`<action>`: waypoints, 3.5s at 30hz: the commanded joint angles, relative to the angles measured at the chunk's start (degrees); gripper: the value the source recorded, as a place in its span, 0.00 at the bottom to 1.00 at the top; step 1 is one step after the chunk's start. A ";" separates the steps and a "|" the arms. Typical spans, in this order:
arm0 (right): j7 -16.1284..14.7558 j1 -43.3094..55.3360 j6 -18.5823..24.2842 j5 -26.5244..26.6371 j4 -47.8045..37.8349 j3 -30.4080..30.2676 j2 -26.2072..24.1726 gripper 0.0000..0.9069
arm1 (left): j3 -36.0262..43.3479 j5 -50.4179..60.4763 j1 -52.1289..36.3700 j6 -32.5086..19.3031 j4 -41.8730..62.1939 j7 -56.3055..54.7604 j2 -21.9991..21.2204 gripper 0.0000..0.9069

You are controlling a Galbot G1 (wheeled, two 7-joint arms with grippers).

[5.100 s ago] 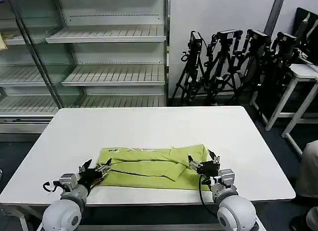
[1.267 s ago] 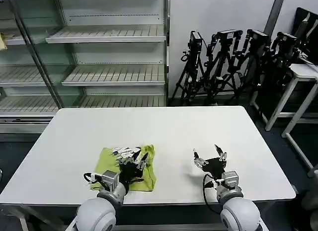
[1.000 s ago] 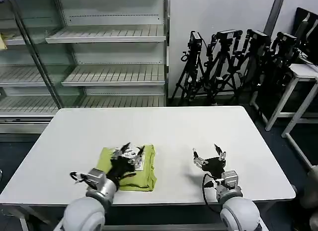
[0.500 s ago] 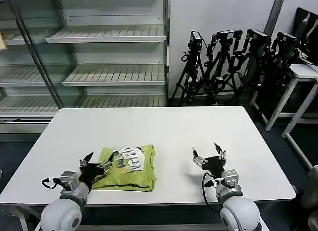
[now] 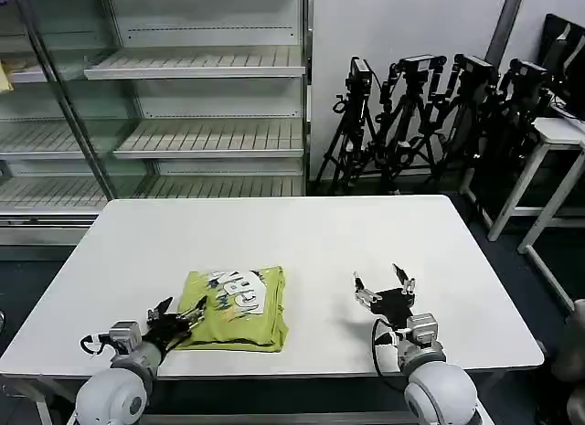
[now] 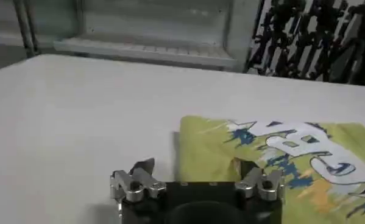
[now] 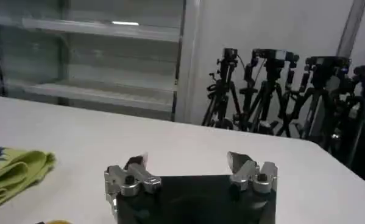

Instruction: Fold and organize the clothes.

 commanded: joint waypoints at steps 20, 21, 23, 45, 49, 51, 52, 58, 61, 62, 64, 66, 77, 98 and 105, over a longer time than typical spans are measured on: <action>-0.01 -0.03 0.08 -0.34 -0.03 -0.43 0.40 1.00 | -1.32 3.94 0.31 -0.62 0.39 2.13 -0.08 0.01; -0.01 -0.04 0.07 -0.33 0.00 -0.43 0.32 1.00 | -2.58 4.44 -0.48 0.01 0.58 2.22 2.32 0.01; 0.00 -0.05 0.09 -0.36 0.06 -0.42 0.29 1.00 | -4.77 5.09 -1.12 0.97 0.60 2.90 5.40 0.01; -0.10 1.42 0.22 -0.92 -0.79 -2.24 1.50 1.00 | -13.38 19.45 14.46 4.53 -18.48 13.63 19.71 0.01; -0.15 0.54 0.21 -1.20 -0.04 -1.82 1.42 1.00 | 12.54 28.55 10.31 3.91 -21.41 8.64 8.38 0.01; -0.19 0.03 0.16 -1.41 0.36 -1.49 1.33 1.00 | 19.15 27.18 6.86 4.54 -21.21 7.13 4.93 0.01; -0.19 -0.14 0.13 -1.42 0.47 -1.27 1.26 1.00 | 22.10 26.70 5.36 4.58 -20.55 5.83 2.91 0.01; -0.40 -0.81 0.26 -1.19 1.07 0.76 0.49 1.00 | 25.11 21.46 0.57 4.58 -16.13 -2.96 -0.90 0.01; -0.35 -0.60 0.28 -1.21 1.02 0.89 0.46 1.00 | 24.70 14.78 -7.32 4.63 -13.12 -9.59 -2.92 0.01; -0.36 -0.53 0.14 -1.20 1.20 0.91 0.48 1.00 | 24.77 11.56 -9.78 4.65 -12.28 -11.31 -3.72 0.01; -0.33 -0.45 0.03 -1.21 1.36 1.15 0.50 1.00 | 24.95 7.44 -12.66 4.70 -10.95 -14.28 -4.66 0.01; -0.60 -0.28 -0.06 -1.23 1.41 2.11 0.36 1.00 | 25.76 0.36 -17.44 4.71 -8.95 -18.56 -6.67 0.01; -5.07 8.14 0.94 -2.34 -3.74 4.41 0.98 1.00 | 28.99 -4.91 -24.93 4.62 -3.54 -24.11 -13.42 1.00; -5.24 16.44 5.31 -4.21 -11.89 -0.29 6.73 1.00 | -1.74 30.07 -15.80 -18.31 5.88 16.00 1.55 1.00; -4.80 18.34 5.89 -6.67 -14.10 -3.30 9.75 1.00 | -16.46 24.23 -7.54 -24.06 8.46 23.04 5.55 1.00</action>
